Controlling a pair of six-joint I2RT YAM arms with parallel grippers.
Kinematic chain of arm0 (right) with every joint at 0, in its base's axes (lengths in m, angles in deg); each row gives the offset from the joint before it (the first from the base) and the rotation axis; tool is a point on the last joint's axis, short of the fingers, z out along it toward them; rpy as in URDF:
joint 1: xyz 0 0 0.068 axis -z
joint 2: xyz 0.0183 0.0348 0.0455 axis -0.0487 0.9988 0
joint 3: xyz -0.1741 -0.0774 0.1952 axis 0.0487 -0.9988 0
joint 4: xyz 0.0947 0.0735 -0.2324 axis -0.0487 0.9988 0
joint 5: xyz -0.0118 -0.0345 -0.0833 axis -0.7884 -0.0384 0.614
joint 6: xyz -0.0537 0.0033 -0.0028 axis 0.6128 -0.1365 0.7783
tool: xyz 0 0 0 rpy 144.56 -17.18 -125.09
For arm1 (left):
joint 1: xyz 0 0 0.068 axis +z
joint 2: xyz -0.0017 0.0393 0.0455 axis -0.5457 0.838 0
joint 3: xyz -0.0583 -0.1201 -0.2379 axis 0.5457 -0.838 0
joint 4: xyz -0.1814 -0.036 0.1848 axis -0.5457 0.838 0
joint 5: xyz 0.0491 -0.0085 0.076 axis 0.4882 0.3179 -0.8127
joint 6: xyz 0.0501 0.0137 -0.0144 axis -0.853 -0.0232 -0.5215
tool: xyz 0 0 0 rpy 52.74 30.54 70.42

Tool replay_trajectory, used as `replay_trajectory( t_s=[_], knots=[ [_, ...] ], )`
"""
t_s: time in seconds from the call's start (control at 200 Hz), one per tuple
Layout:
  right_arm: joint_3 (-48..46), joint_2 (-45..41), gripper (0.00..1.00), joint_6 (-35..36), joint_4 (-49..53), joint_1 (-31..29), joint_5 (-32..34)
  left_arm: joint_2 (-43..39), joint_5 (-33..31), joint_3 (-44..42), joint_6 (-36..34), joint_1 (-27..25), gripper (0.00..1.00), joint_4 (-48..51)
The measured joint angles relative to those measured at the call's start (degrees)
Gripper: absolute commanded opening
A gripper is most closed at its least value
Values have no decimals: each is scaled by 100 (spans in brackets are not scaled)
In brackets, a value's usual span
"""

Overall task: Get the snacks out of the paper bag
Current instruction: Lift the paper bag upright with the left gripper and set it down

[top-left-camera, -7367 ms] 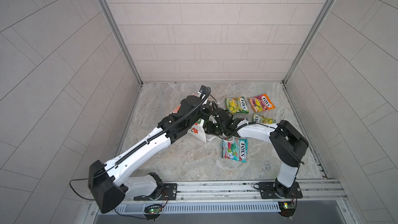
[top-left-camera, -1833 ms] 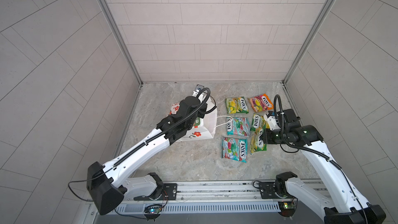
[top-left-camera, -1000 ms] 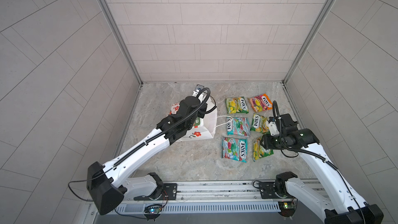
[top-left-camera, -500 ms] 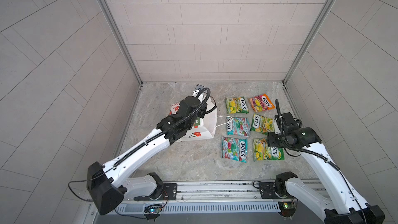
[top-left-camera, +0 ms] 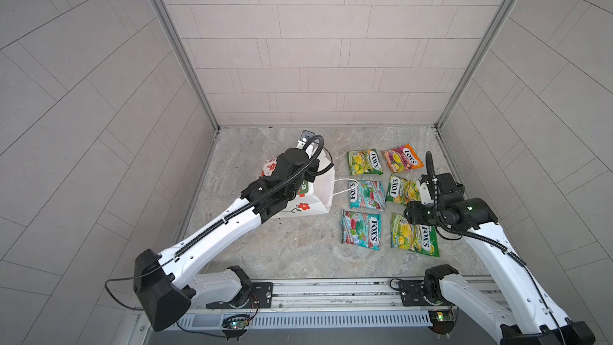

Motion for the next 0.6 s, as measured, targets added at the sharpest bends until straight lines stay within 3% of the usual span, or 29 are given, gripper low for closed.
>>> replay_trajectory(
  t_s=[0.155,0.275,0.385,0.6],
  knots=[
    [-361,144,60,-365,-708,-4,-1187,-22,227,-4,9,0,0,-4],
    [-566,184,60,-647,-1128,-15,-1622,-125,426,-9,55,-2,0,-15],
    [-573,188,60,-774,-1314,-15,-1554,-216,505,-9,136,-2,0,-52],
    [-470,302,61,-916,-1357,-15,-730,-157,584,177,389,-2,0,-81]
  ],
)
